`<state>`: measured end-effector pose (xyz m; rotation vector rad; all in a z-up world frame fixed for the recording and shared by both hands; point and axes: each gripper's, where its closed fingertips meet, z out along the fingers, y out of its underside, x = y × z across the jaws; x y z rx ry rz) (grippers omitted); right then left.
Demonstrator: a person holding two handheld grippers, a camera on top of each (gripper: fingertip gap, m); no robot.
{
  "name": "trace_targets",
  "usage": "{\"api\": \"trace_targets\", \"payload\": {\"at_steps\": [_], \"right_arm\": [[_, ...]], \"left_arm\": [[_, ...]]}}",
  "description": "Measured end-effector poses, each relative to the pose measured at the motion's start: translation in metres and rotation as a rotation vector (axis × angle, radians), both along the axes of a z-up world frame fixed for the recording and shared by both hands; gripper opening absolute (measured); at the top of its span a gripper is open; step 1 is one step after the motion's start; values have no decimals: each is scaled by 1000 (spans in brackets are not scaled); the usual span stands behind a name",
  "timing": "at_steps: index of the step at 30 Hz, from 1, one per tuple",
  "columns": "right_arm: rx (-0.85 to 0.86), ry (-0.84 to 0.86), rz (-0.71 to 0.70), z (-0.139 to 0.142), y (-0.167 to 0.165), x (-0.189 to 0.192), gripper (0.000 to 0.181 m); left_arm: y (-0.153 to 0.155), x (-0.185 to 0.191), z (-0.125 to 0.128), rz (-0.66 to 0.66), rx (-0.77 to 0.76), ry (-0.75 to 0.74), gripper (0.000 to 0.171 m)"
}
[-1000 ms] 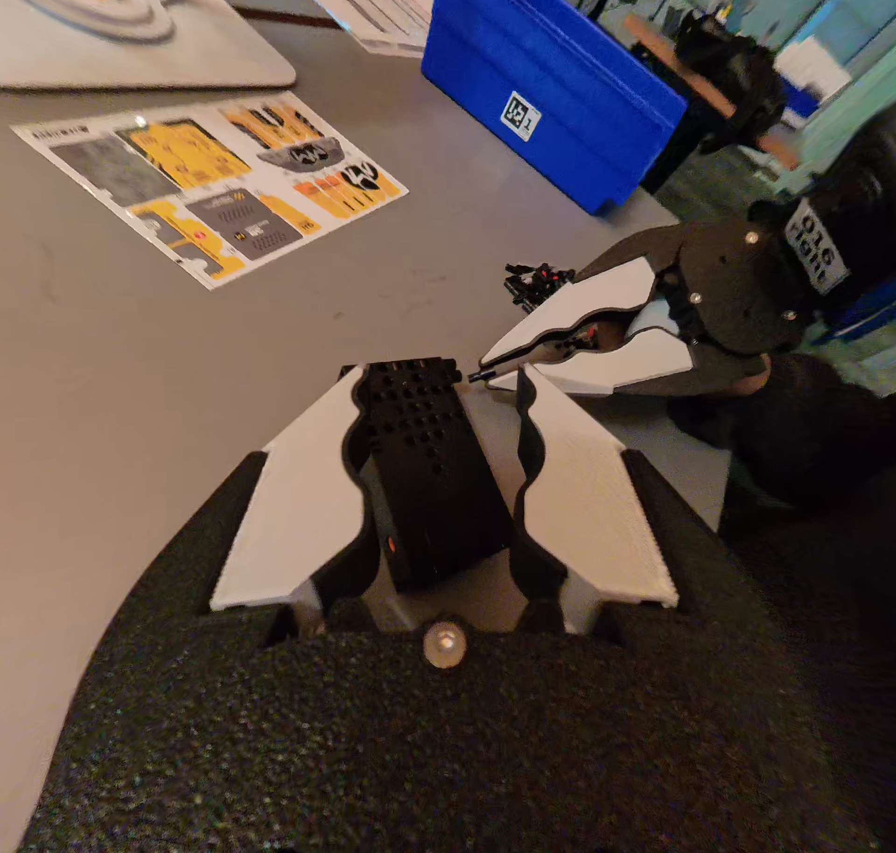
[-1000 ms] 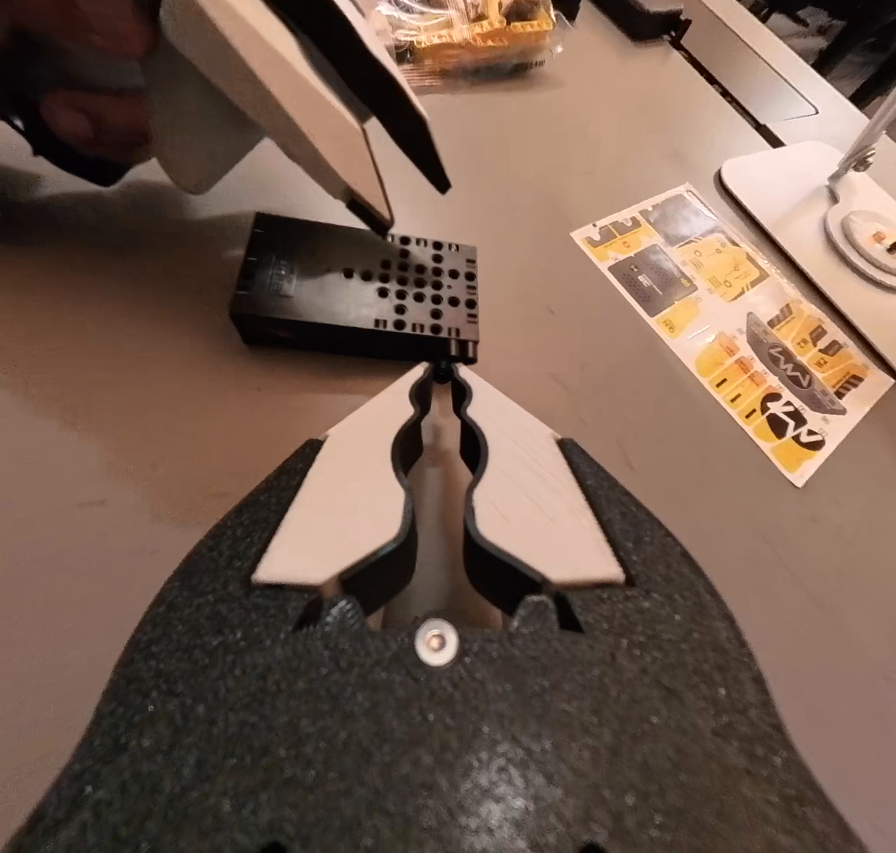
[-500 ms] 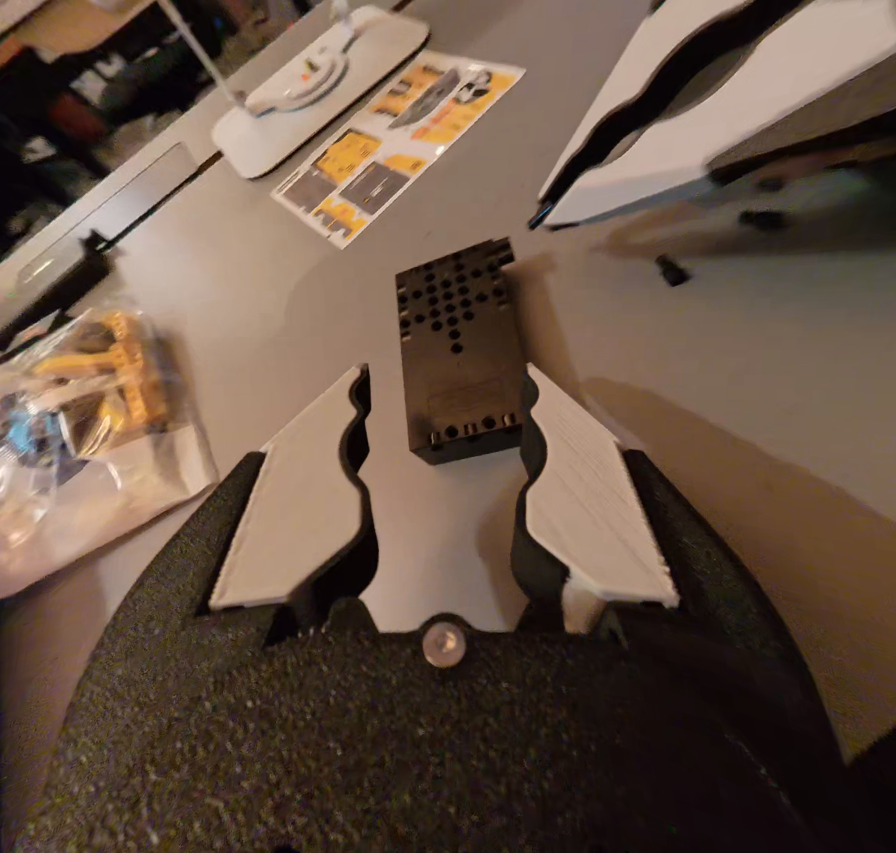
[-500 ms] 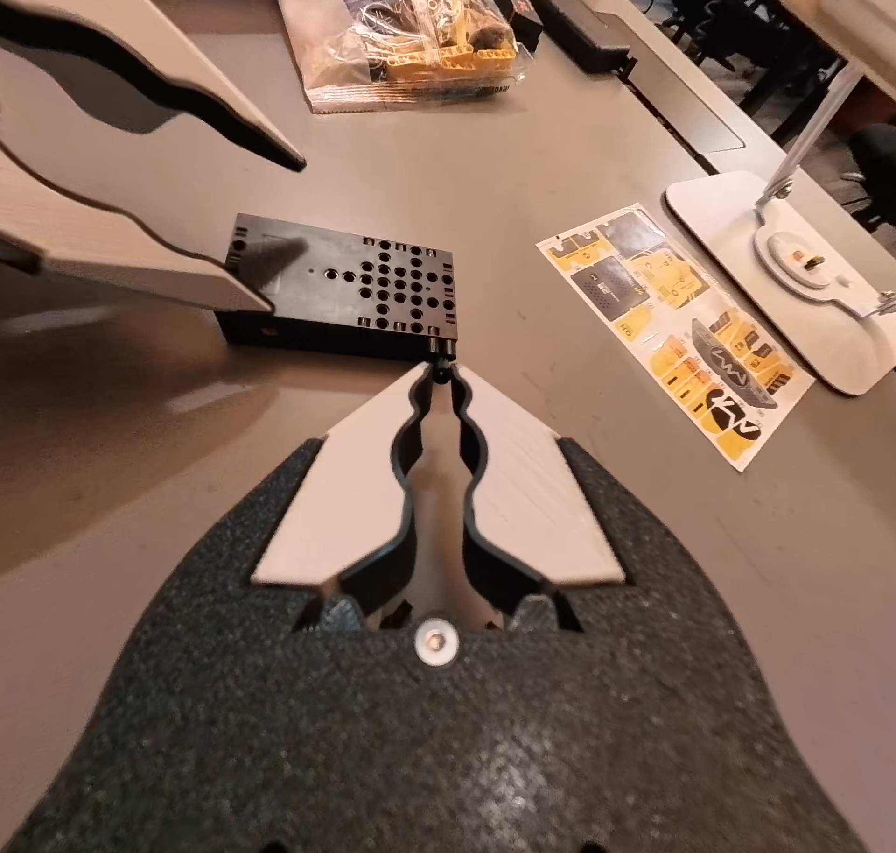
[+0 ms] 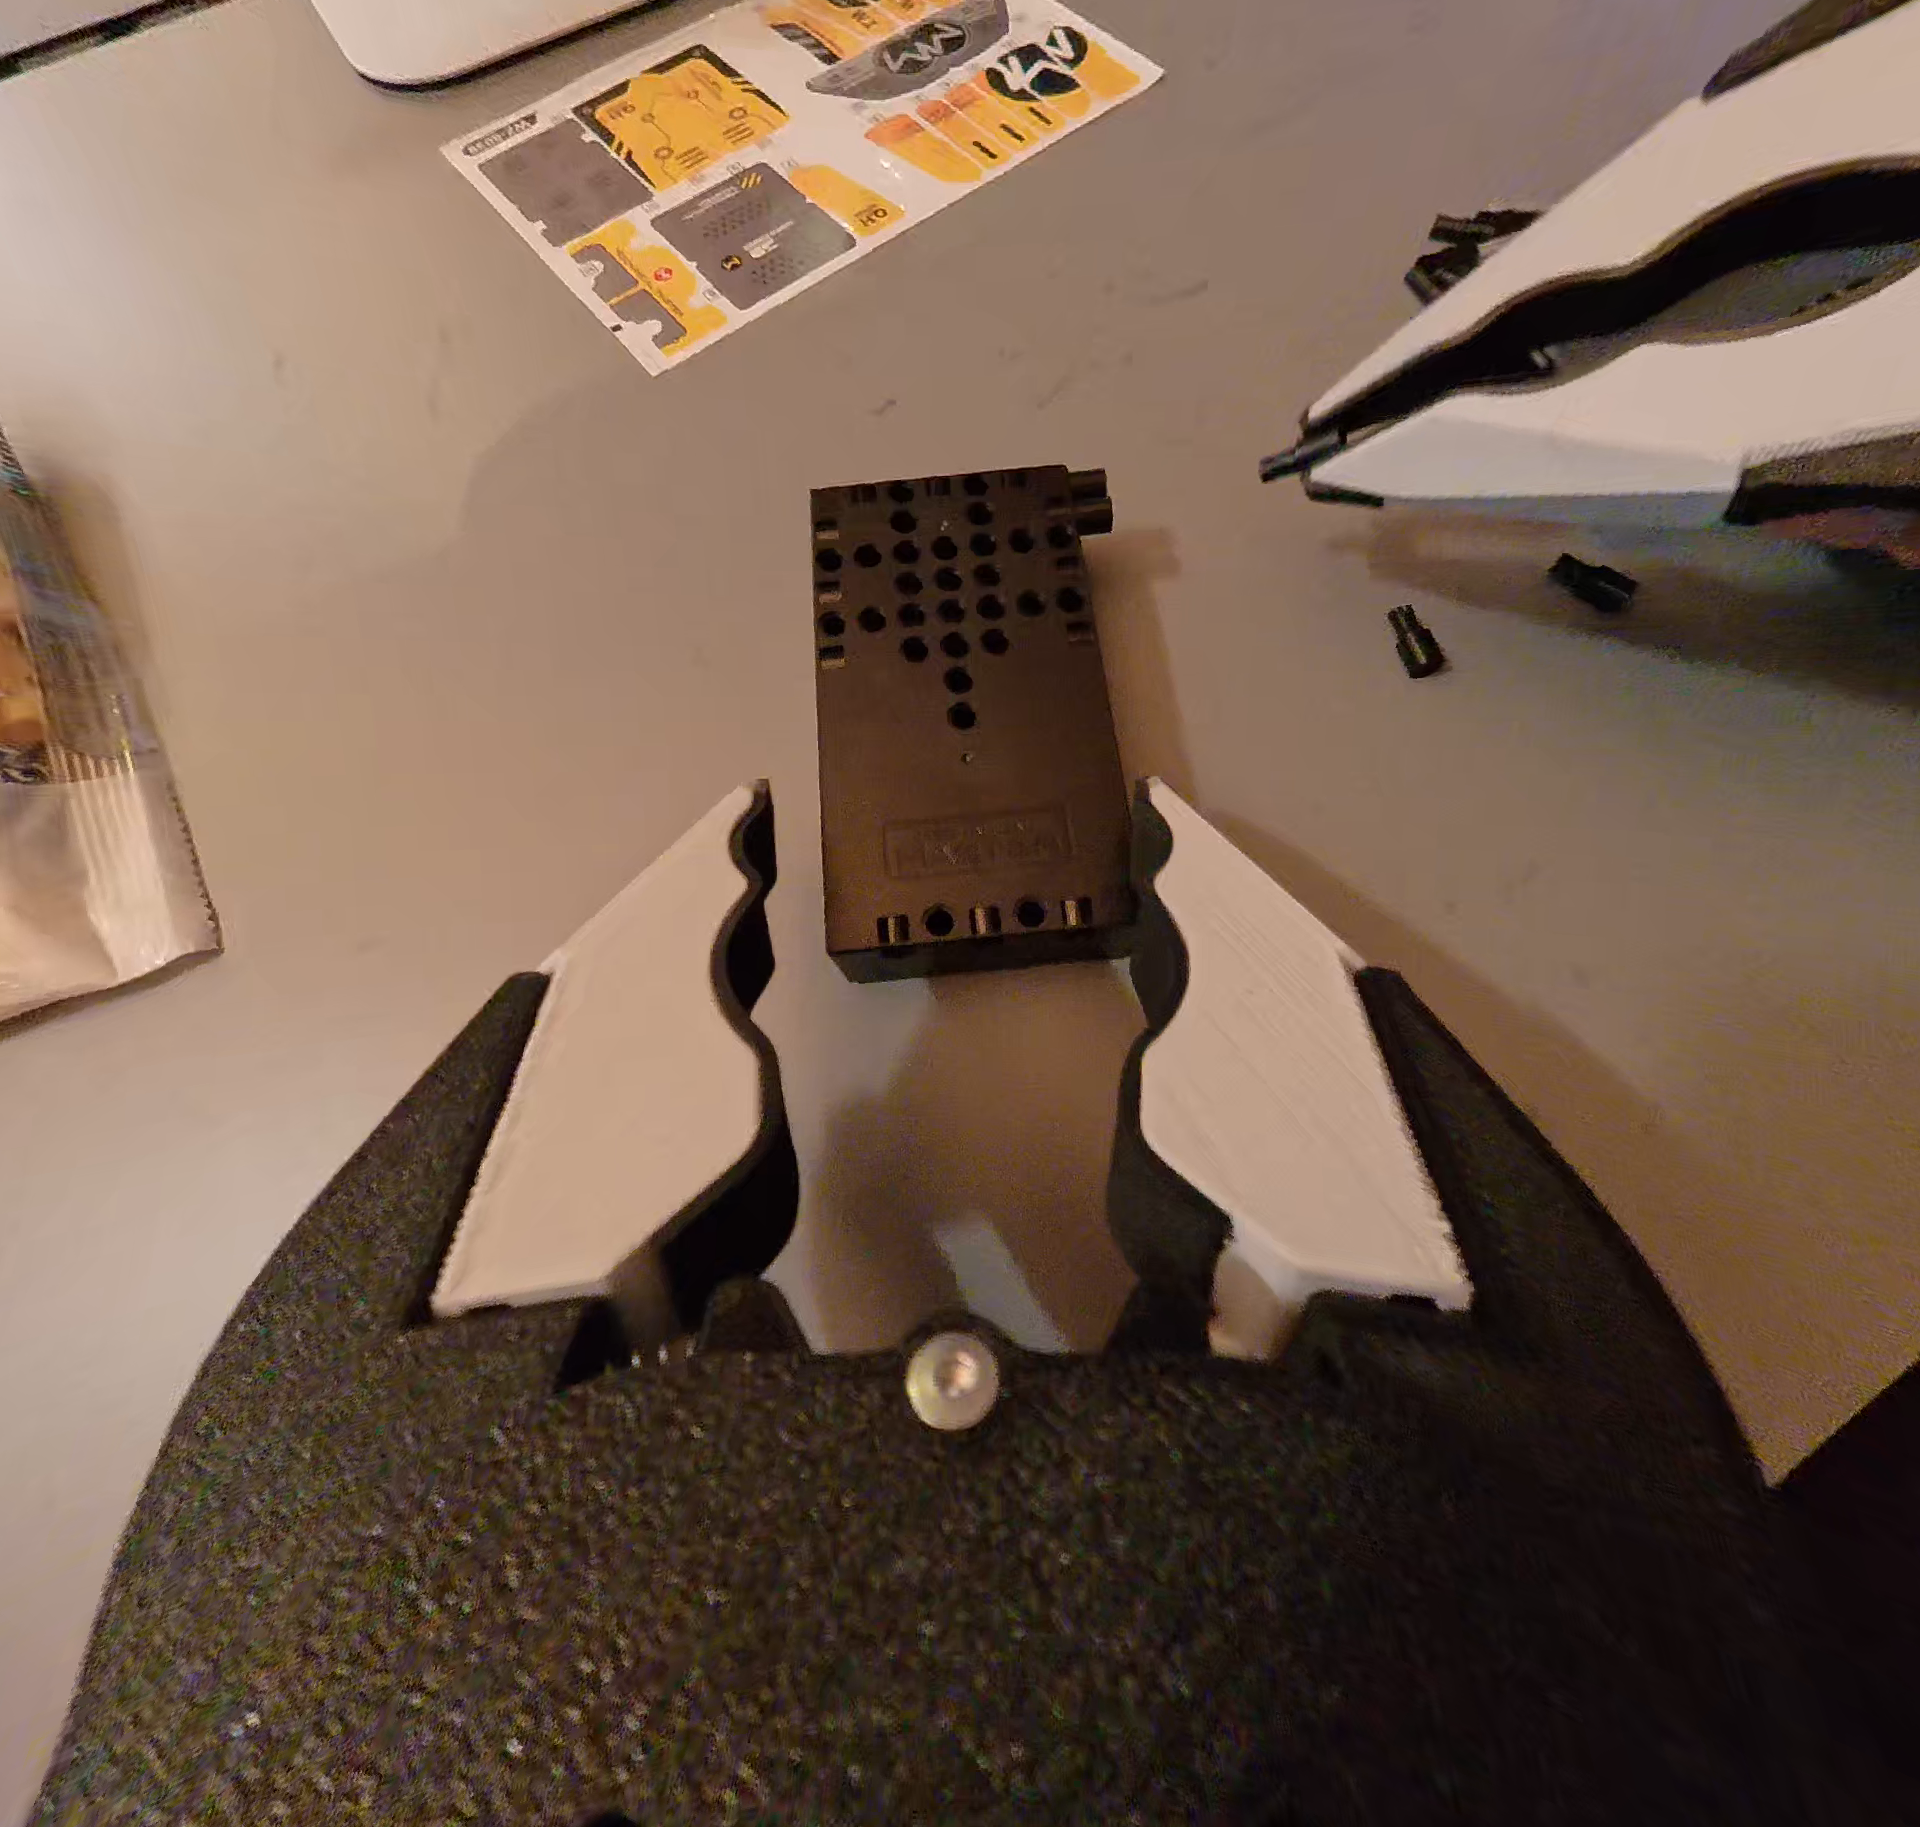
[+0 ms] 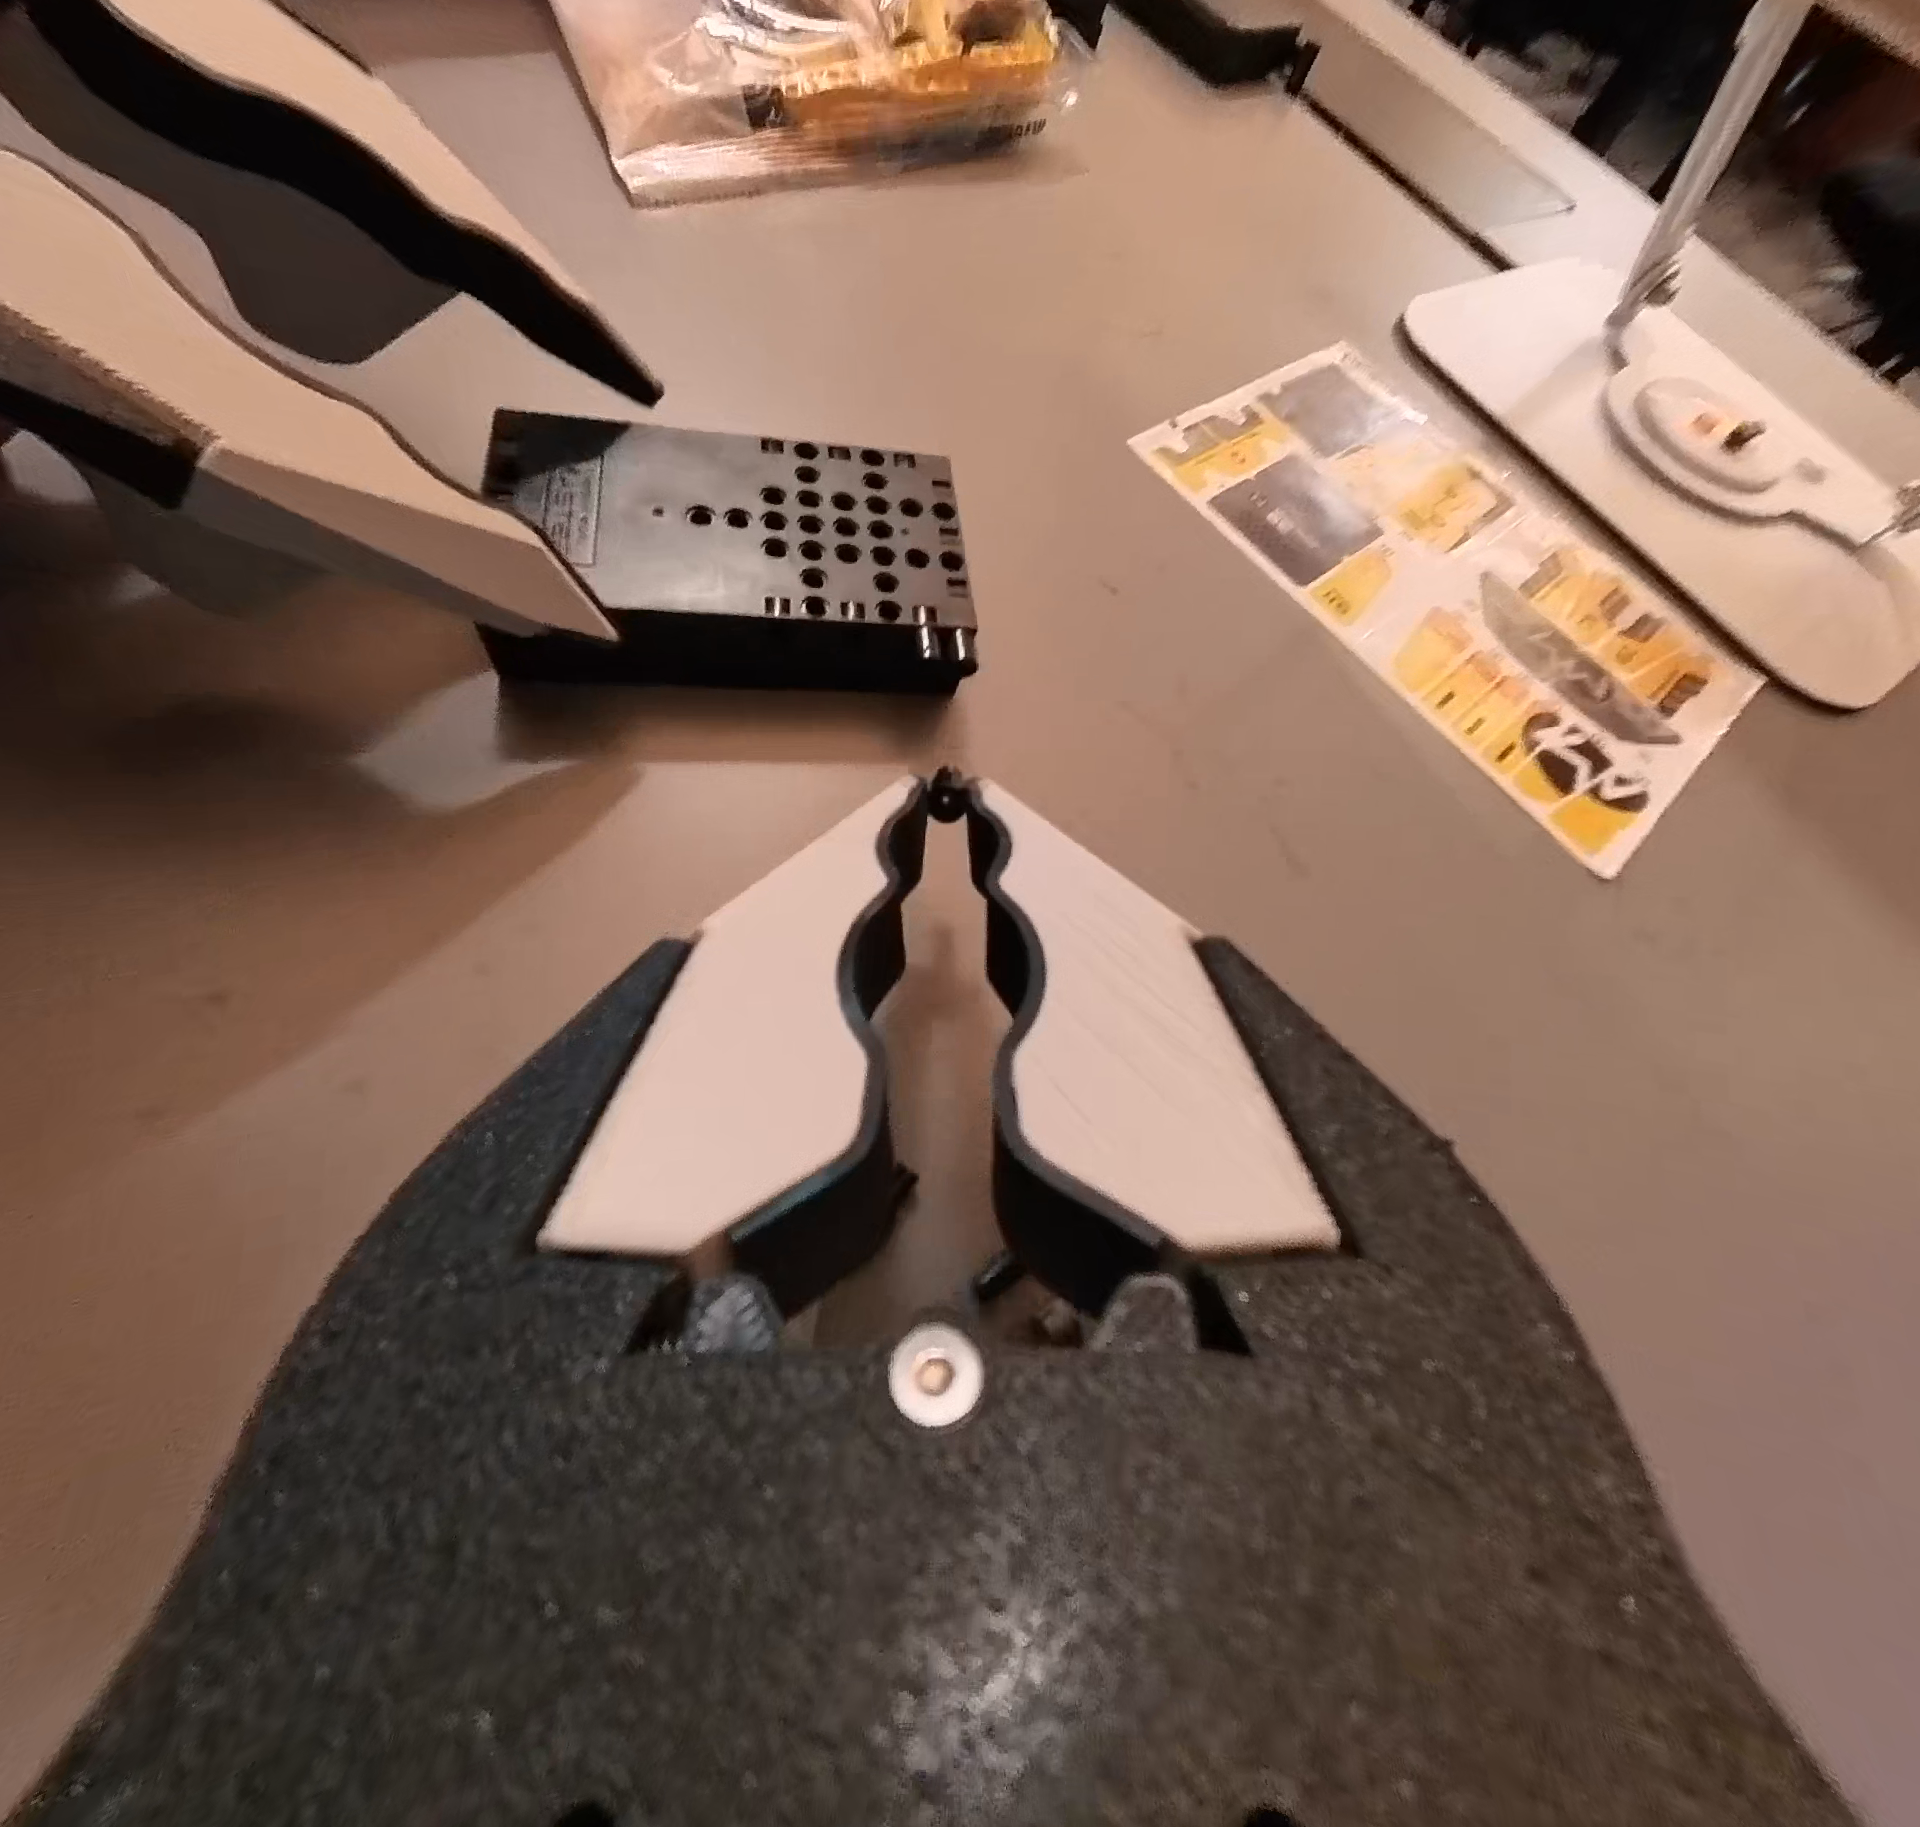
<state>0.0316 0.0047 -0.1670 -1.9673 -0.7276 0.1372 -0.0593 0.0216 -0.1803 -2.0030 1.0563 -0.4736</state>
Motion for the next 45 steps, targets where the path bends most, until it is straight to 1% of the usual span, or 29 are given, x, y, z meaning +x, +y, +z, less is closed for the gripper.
{"api": "trace_targets", "payload": {"at_steps": [3,6,13,14,16,19,22,25,27,28,29,31,34,37,39,40,42,43,45], "right_arm": [[-75,3,-9,-12,-3,-1,7],[-108,-8,-31,-17,-3,2,7],[-178,32,-42,-22,-6,5,8],[-189,28,-37,-23,-6,5,11],[-207,31,-23,-24,-8,3,22],[-202,62,0,-20,-10,-1,33],[-112,80,39,-3,-8,-5,40],[31,33,102,17,-9,-10,47],[136,-54,172,28,-13,-16,45],[191,-109,215,33,-16,-21,38],[242,-160,265,37,-20,-28,34],[319,-258,376,40,-30,-43,33],[384,-480,504,31,-36,-58,35],[450,-713,549,20,-28,-61,36],[453,-801,582,14,-23,-61,28],[433,-807,589,13,-21,-62,26],[354,-757,607,13,-20,-62,26],[304,-714,614,15,-20,-63,26],[222,-628,624,19,-19,-64,25]], "left_arm": [[0,1,-4,-8,-28,12,69],[-4,3,-10,-36,-96,6,67],[-5,4,-9,-67,-227,-81,63],[-5,3,-8,-70,-245,-97,63],[-5,3,-6,-78,-310,-149,63],[-10,3,0,-104,-469,-273,63],[-16,3,5,-136,-616,-386,63],[-23,2,10,-180,-730,-463,62],[-30,2,13,-226,-806,-492,62],[-34,2,12,-252,-835,-484,62],[-38,2,12,-277,-856,-469,63],[-42,3,13,-320,-887,-449,63],[-46,5,18,-385,-916,-430,62],[-48,6,21,-442,-934,-409,62],[-47,6,19,-456,-920,-389,62],[-44,6,19,-454,-891,-383,62],[-37,5,23,-450,-800,-400,63],[-31,5,29,-437,-725,-434,65],[-17,1,50,-413,-572,-544,66]]}}
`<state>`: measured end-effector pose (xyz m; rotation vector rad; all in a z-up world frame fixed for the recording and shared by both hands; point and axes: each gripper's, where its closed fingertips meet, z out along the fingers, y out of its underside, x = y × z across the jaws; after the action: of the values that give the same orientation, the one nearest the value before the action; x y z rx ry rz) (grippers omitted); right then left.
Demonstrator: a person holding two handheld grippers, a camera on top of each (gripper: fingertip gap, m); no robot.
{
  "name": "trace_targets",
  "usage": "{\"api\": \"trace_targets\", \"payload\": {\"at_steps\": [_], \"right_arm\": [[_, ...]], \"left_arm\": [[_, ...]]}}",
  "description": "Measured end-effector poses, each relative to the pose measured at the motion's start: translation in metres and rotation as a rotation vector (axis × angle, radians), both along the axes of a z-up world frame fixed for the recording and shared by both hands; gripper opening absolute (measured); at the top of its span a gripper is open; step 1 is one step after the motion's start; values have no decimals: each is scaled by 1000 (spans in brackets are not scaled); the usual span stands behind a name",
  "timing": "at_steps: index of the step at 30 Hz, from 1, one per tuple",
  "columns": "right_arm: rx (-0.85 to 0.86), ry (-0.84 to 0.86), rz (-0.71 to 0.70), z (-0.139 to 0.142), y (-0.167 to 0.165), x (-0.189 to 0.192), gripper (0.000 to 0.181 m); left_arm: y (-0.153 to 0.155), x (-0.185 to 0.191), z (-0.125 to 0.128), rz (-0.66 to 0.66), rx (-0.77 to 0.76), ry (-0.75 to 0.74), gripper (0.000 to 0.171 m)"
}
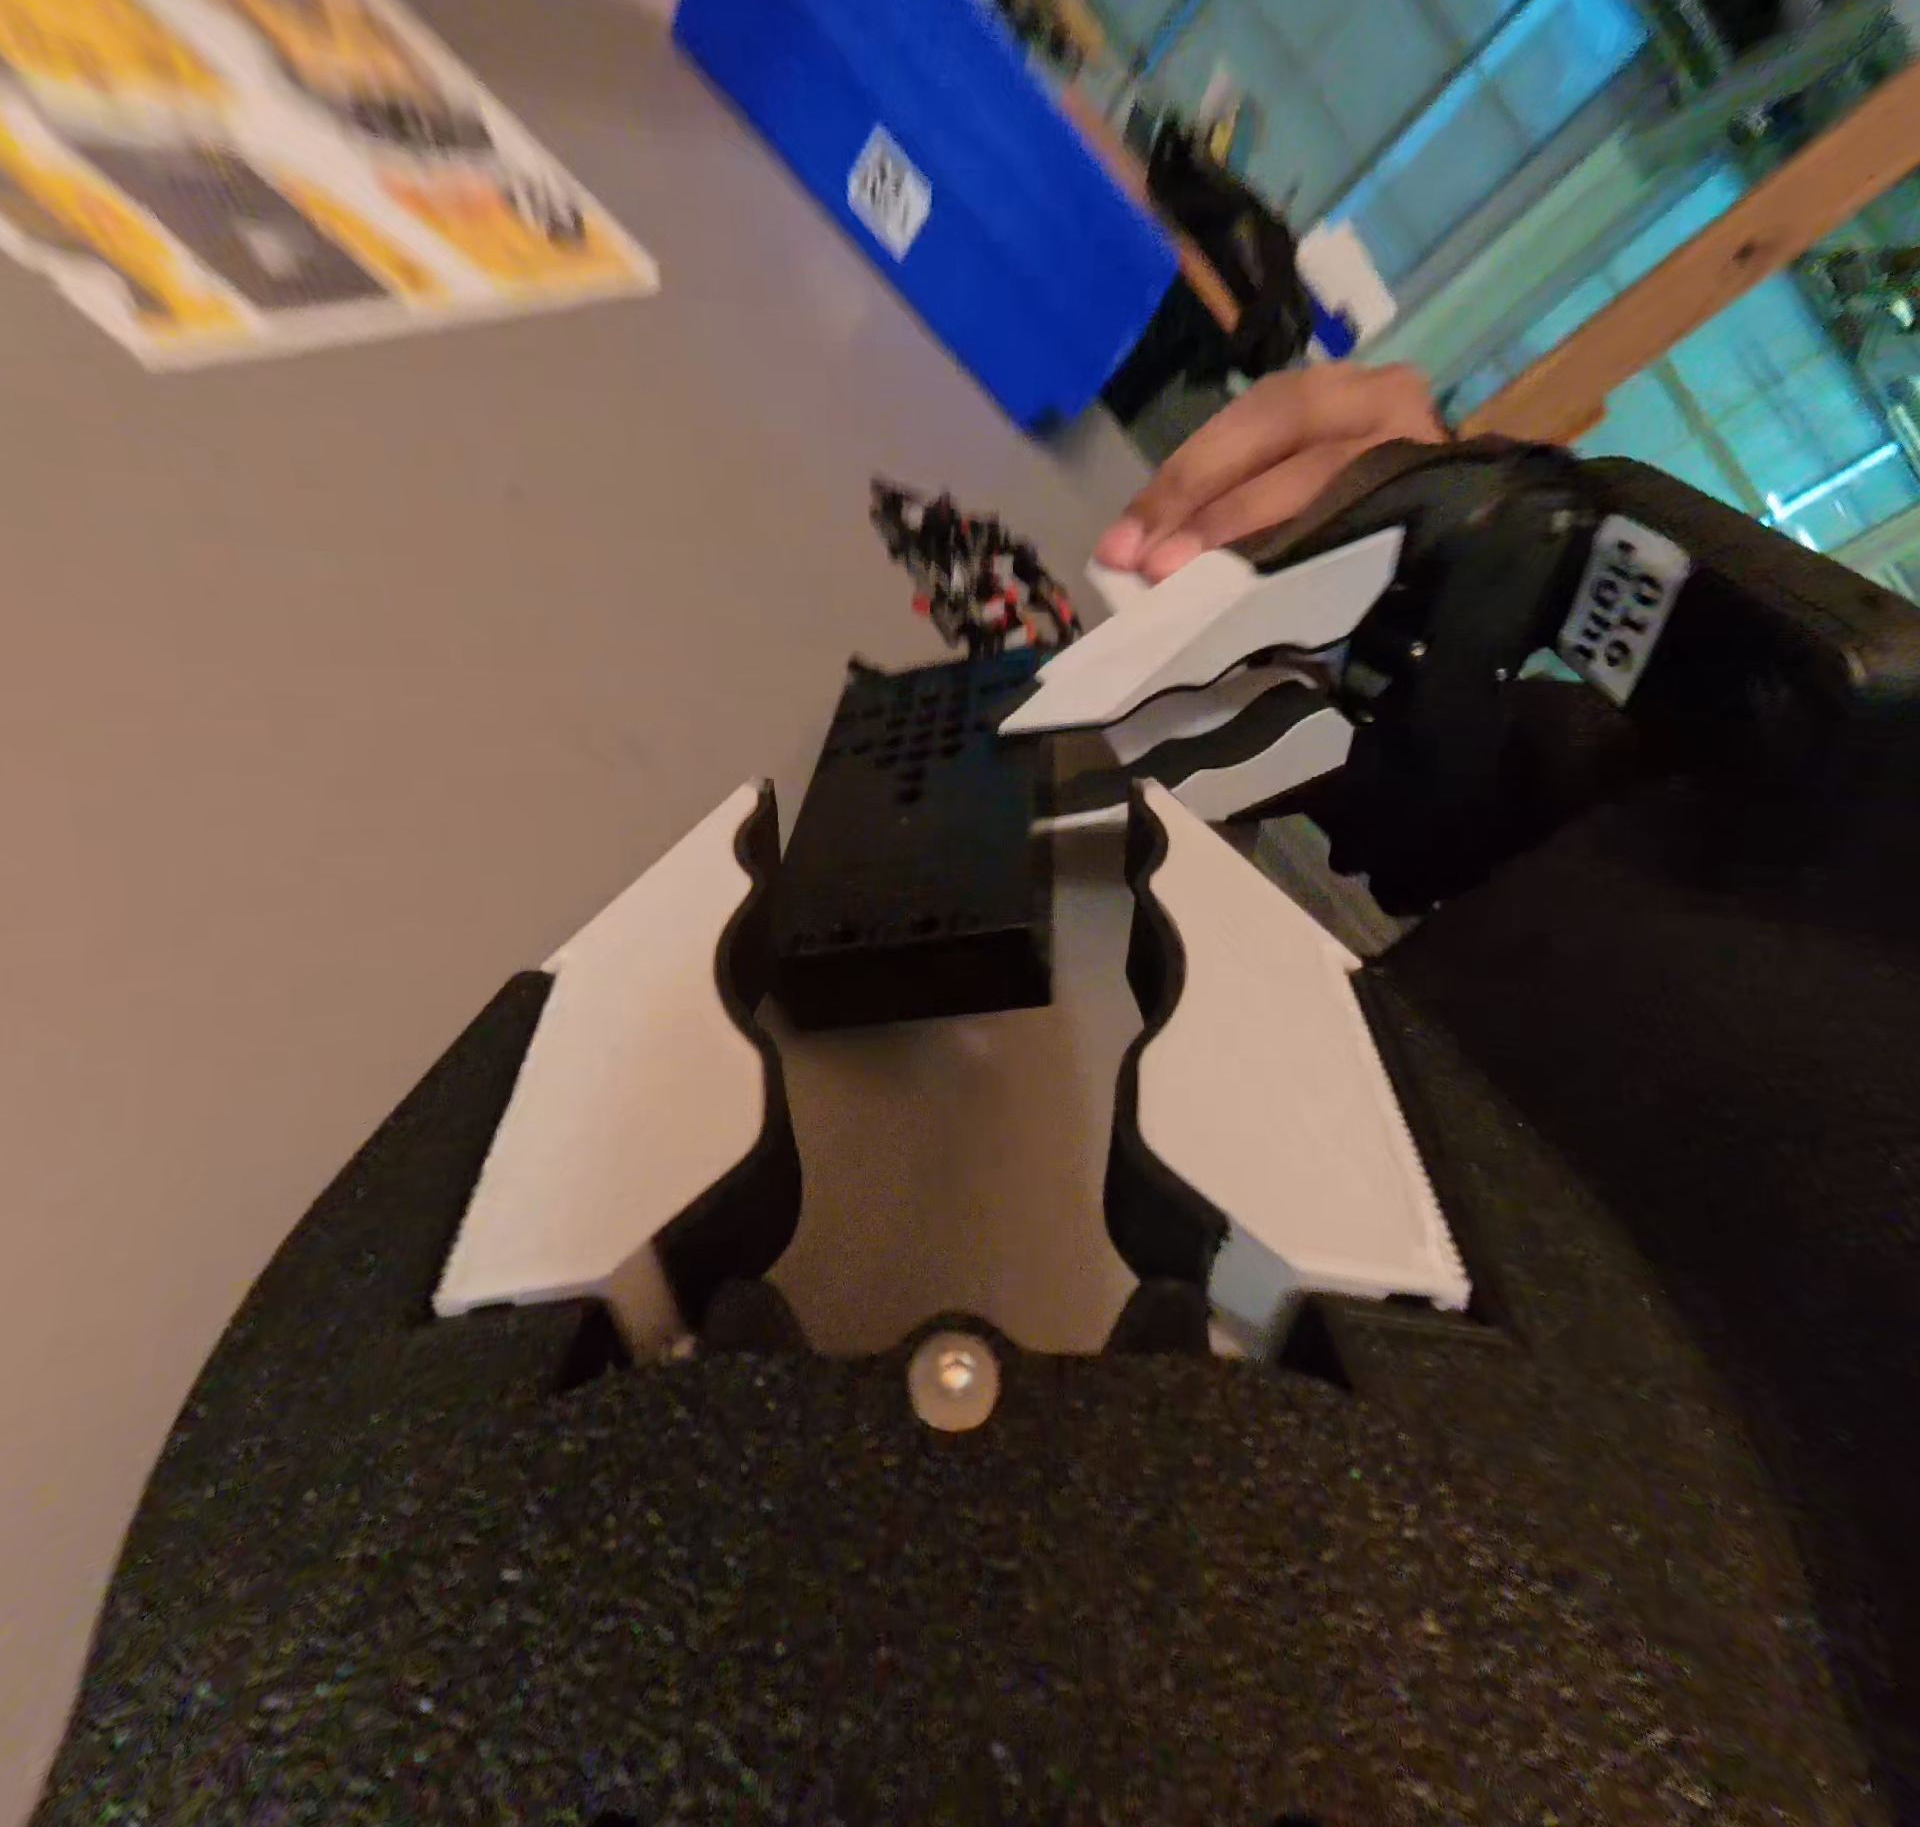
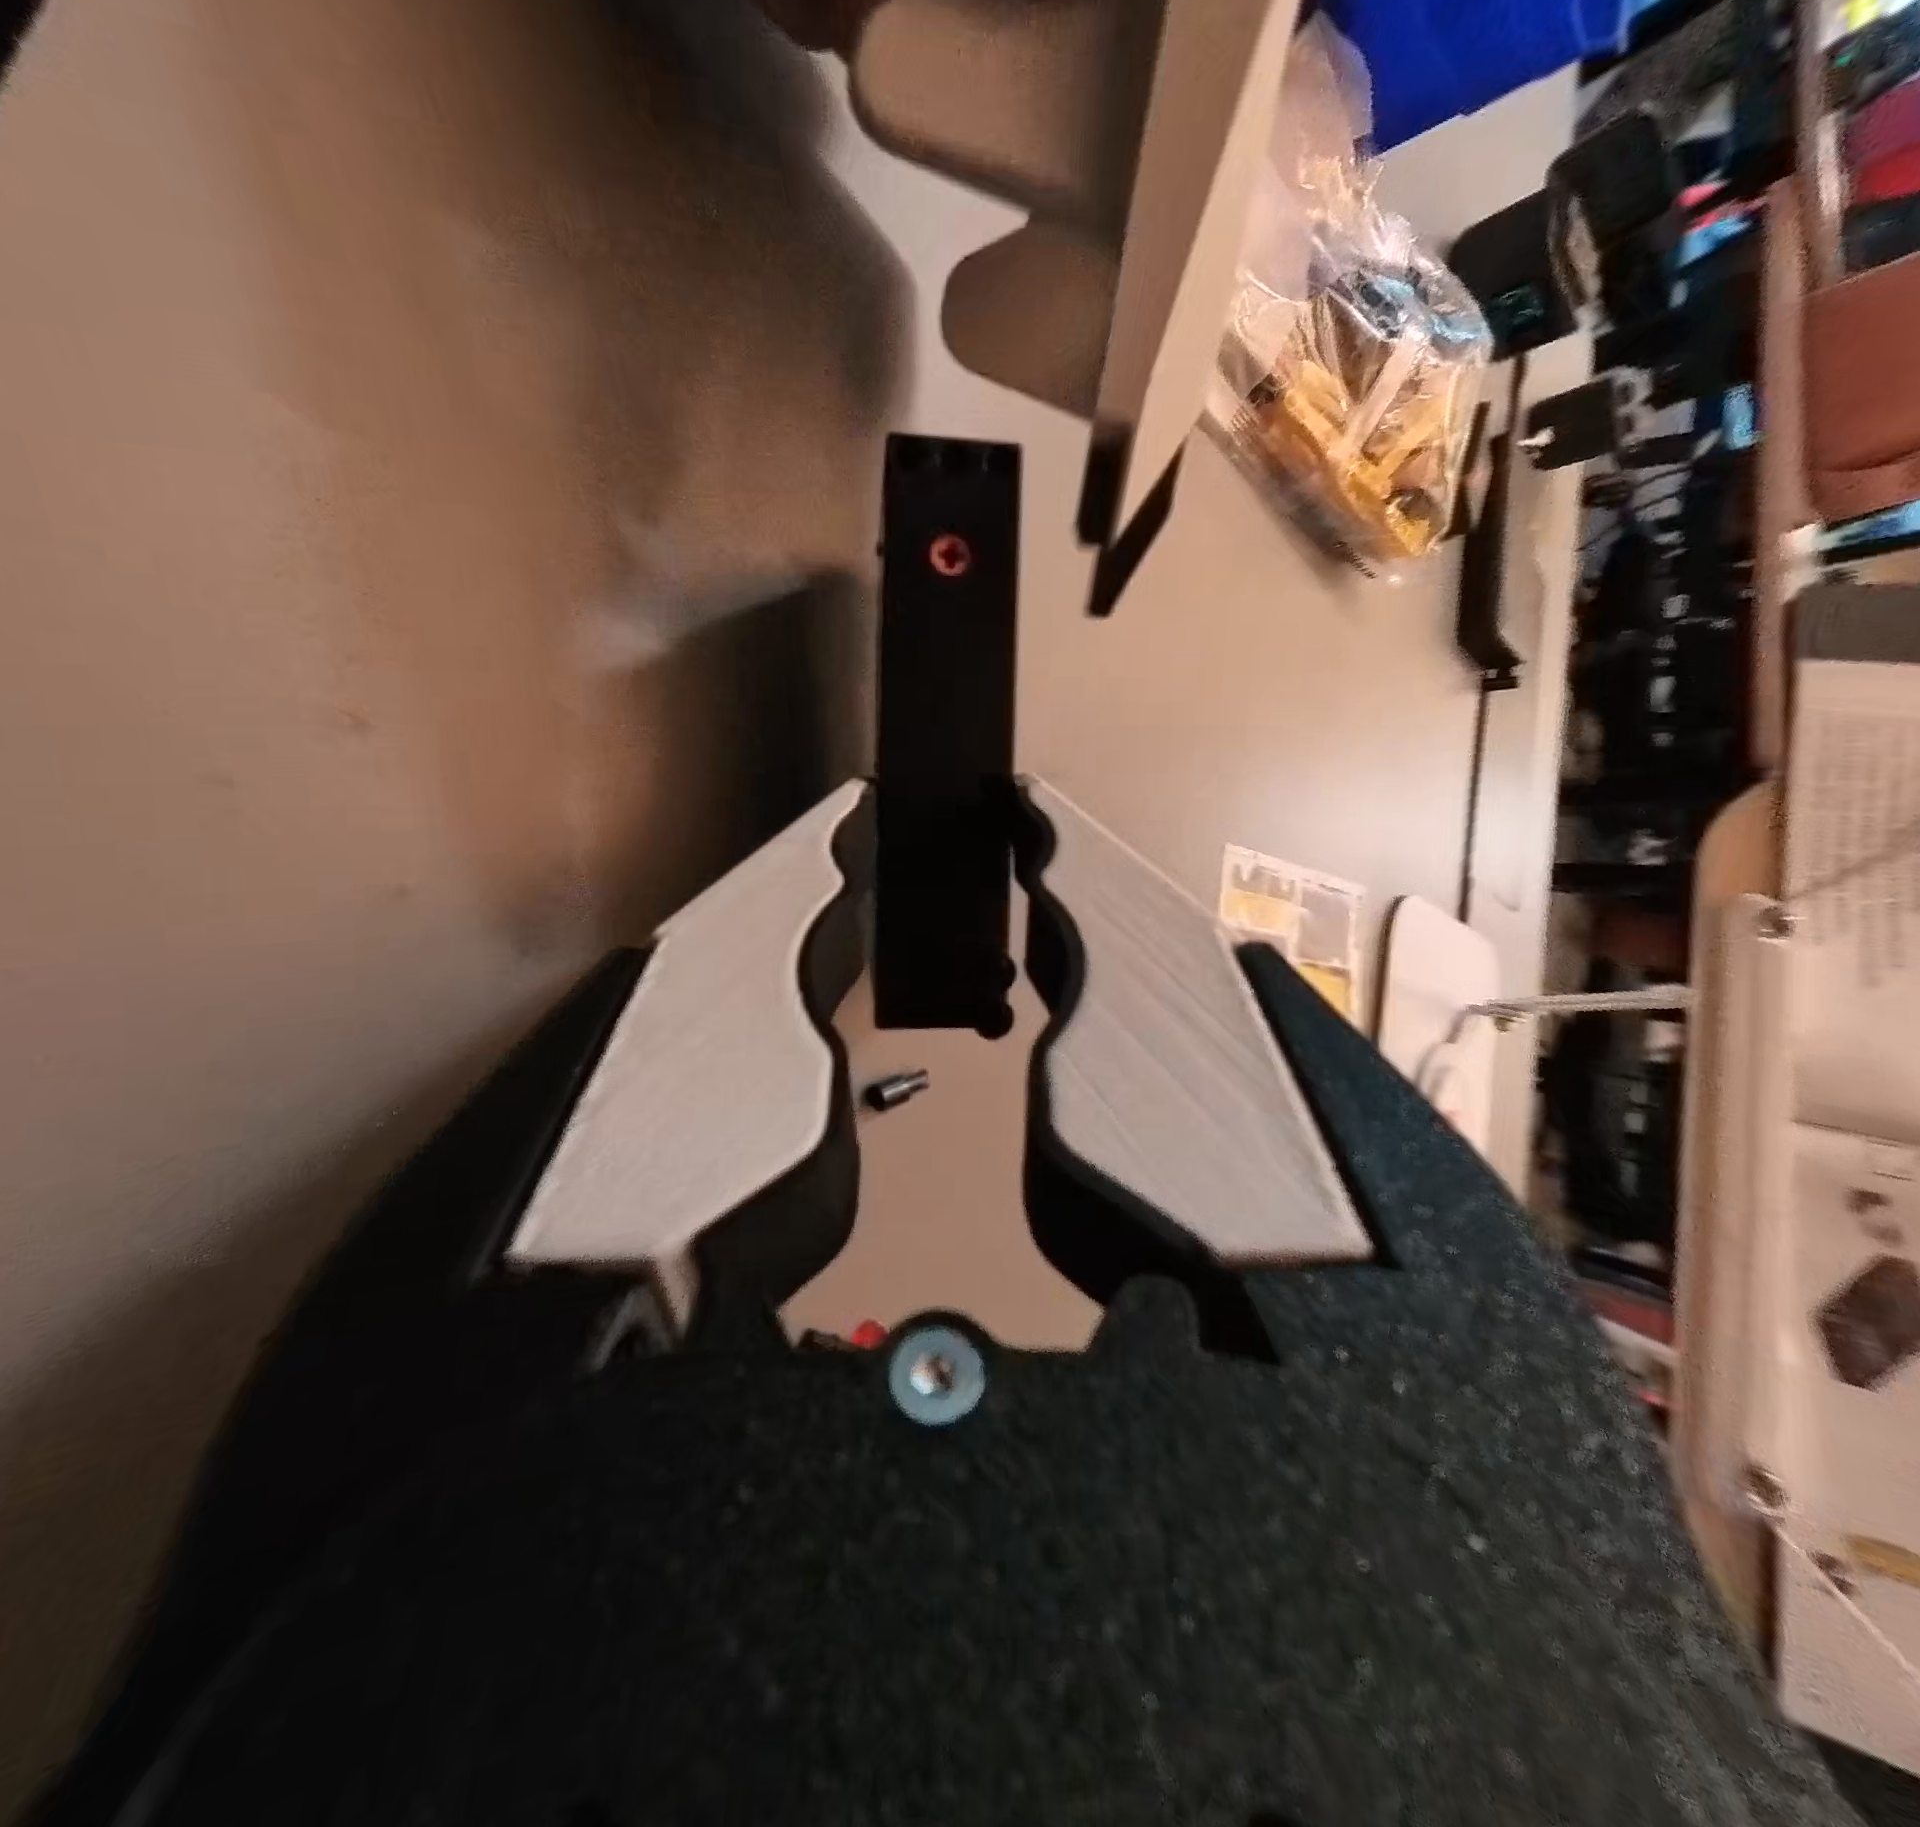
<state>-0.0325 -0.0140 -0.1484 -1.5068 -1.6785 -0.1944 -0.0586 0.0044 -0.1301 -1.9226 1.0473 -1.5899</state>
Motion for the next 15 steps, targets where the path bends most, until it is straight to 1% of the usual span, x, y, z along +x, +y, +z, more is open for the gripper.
{"api": "trace_targets", "payload": {"at_steps": [2,4,5,7,9,11,13,15], "right_arm": [[-72,21,1,3,3,0,25],[-147,18,14,3,6,-1,25],[-182,12,31,3,6,-2,26],[-260,6,76,1,6,-5,26],[-373,5,106,-2,4,-8,25],[-463,27,128,-4,6,-12,26],[-512,74,135,-4,12,-15,25],[-547,134,134,-3,18,-18,25]], "left_arm": [[3,-5,18,35,69,-97,72],[1,-7,26,41,156,-137,75],[-1,-7,25,37,219,-128,76],[-6,-3,15,18,335,-58,76],[-9,2,5,1,412,5,76],[-16,7,2,-35,434,14,76],[-18,10,1,-58,429,18,76],[-18,14,-6,-69,423,58,76]]}}
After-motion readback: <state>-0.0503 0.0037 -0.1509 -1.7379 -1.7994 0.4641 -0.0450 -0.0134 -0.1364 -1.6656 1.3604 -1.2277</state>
